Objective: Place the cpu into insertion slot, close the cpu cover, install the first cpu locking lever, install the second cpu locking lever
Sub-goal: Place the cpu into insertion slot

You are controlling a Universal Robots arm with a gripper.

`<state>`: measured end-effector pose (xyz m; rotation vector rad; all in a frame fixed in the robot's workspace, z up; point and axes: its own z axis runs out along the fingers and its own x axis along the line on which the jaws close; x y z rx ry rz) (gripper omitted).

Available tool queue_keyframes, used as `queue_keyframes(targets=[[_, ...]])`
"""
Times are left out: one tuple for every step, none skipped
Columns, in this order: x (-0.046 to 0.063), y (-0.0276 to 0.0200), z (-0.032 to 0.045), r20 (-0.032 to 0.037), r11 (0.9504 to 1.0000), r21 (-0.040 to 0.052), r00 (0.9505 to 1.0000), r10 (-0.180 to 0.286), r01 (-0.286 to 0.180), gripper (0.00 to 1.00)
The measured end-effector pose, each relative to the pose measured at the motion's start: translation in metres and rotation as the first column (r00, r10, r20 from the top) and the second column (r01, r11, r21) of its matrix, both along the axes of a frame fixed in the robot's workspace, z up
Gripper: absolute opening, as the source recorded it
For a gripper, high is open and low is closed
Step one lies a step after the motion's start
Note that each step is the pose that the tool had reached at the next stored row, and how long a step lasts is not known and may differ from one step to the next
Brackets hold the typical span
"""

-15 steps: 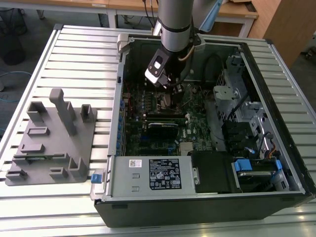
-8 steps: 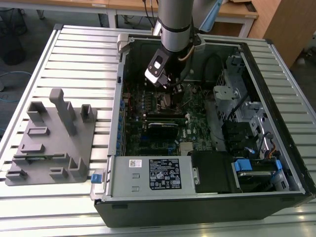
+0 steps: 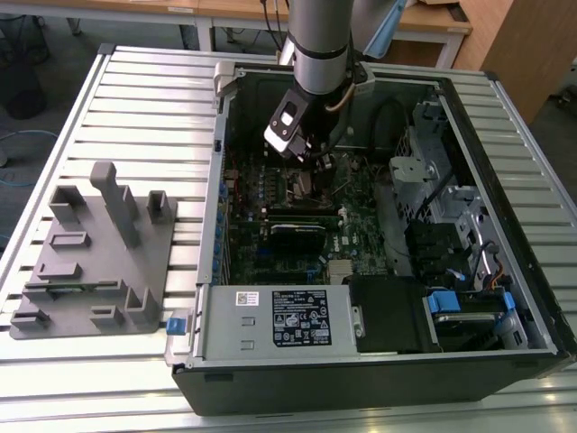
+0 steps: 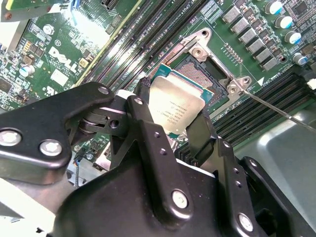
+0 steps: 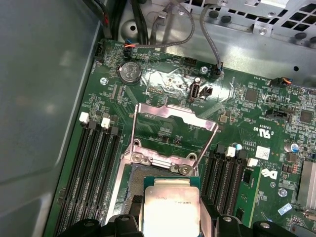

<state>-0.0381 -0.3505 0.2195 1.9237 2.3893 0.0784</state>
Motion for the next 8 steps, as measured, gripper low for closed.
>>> queue_keyframes(targets=[[0.0000, 0.0000, -0.0002, 0.0001, 1.0000, 0.0001, 1.0000, -0.006, 0.006, 0.54], [0.0000, 0.0000, -0.0004, 0.0001, 0.9999, 0.0001, 0.9999, -0.015, 0.015, 0.54], [0.0000, 0.0000, -0.0005, 0.0000, 0.9997, 0.0000, 0.9997, -0.025, 0.025, 0.54], [0.0000, 0.0000, -0.0006, -0.0001, 0.9994, 0.0000, 0.9994, -0.034, 0.034, 0.54], [0.0000, 0.0000, -0.0008, 0.0000, 0.9990, 0.0000, 0.9990, -0.044, 0.044, 0.54], [0.0000, -0.0001, -0.0008, -0.0001, 0.9987, -0.0001, 0.9987, -0.052, 0.052, 0.54], [0.0000, -0.0001, -0.0008, -0.0001, 0.9985, -0.0001, 0.9985, -0.055, 0.055, 0.54], [0.0000, -0.0001, -0.0008, -0.0001, 0.9985, -0.0001, 0.9985, -0.055, 0.055, 0.54]])
